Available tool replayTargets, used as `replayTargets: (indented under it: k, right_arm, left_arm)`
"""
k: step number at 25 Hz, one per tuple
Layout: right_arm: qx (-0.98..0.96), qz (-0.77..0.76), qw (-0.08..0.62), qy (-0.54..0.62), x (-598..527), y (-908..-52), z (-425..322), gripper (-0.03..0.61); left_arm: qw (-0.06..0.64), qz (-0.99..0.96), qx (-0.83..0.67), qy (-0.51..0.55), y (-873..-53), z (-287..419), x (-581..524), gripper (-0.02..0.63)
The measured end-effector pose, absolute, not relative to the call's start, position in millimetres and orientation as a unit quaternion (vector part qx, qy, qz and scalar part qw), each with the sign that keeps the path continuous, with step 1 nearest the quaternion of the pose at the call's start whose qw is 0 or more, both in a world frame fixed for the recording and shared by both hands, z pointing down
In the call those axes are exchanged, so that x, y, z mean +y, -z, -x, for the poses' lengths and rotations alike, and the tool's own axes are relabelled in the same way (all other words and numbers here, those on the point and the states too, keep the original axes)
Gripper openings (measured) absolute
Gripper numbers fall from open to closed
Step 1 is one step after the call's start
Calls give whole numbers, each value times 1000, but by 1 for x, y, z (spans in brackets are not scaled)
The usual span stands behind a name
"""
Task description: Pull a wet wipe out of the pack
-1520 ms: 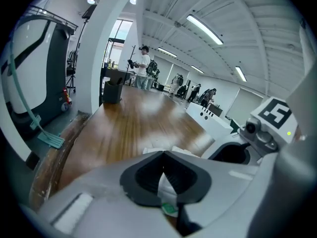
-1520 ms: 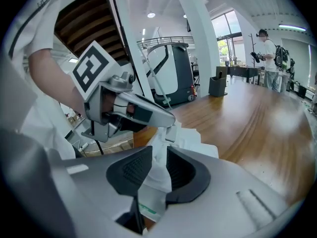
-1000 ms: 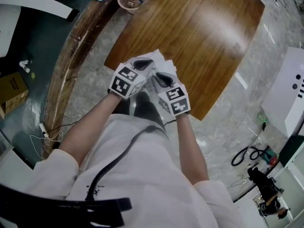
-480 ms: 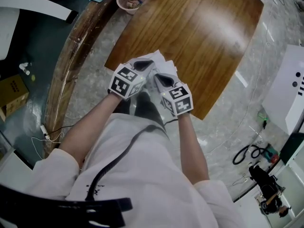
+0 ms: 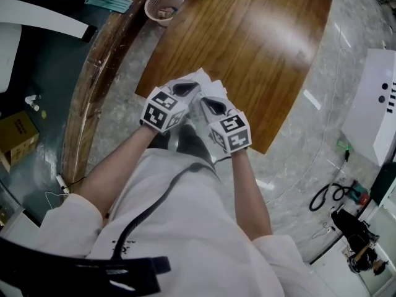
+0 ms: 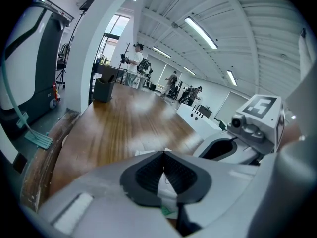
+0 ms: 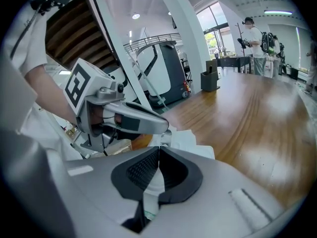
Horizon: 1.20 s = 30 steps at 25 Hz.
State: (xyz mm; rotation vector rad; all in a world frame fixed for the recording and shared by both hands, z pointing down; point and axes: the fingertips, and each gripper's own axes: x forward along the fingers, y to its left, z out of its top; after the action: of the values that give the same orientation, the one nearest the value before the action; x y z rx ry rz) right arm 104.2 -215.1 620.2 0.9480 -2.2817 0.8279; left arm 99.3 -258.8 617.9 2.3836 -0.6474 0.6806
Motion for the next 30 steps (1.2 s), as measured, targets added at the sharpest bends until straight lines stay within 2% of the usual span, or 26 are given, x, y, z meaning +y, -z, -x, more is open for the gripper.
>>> replayTargets:
  k: [4,17,30]
  right_arm:
    - [-842,-372,249,-300,-218,-611,-107,11]
    - [-830,-435,212,-276,-213,-582,-118,11]
    - [-818,-496,158,-243,-203,-540,-137,11]
  left_arm:
    - [274,-900,-227,-253,-611,-103,-255,9]
    - [258,-914,-204,-237,-588,-100,-244,75]
    - [225,-933,-204,-193,-536,-89,-236,74]
